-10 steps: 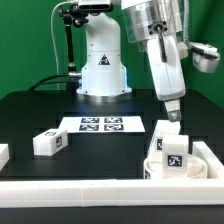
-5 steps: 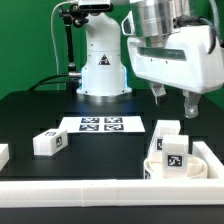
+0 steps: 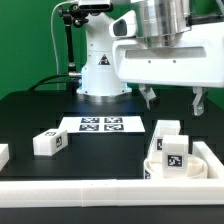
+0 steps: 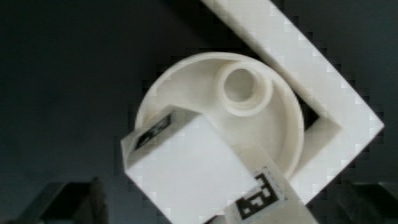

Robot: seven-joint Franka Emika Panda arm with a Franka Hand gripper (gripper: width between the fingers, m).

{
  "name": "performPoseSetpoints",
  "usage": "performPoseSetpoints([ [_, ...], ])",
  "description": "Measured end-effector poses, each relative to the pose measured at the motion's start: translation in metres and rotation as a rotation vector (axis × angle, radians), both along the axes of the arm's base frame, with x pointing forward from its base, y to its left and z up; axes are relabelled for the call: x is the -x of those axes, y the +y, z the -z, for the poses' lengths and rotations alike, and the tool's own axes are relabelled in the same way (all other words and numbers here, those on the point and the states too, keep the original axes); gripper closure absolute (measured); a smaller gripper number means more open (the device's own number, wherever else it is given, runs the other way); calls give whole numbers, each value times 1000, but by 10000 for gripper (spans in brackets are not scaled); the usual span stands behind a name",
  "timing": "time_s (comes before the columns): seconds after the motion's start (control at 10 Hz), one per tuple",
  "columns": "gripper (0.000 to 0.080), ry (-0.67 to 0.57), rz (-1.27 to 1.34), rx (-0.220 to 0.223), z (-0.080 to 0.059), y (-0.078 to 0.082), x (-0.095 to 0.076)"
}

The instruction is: Assemble stool

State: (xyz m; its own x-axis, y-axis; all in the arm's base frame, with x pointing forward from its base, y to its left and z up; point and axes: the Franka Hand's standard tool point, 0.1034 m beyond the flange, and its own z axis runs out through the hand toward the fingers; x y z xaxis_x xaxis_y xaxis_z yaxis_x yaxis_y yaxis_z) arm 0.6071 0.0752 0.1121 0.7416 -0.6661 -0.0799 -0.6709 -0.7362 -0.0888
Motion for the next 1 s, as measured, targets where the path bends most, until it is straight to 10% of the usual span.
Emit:
performPoseSetpoints([
  [1.0, 151, -100, -833, 71, 0, 3, -3],
])
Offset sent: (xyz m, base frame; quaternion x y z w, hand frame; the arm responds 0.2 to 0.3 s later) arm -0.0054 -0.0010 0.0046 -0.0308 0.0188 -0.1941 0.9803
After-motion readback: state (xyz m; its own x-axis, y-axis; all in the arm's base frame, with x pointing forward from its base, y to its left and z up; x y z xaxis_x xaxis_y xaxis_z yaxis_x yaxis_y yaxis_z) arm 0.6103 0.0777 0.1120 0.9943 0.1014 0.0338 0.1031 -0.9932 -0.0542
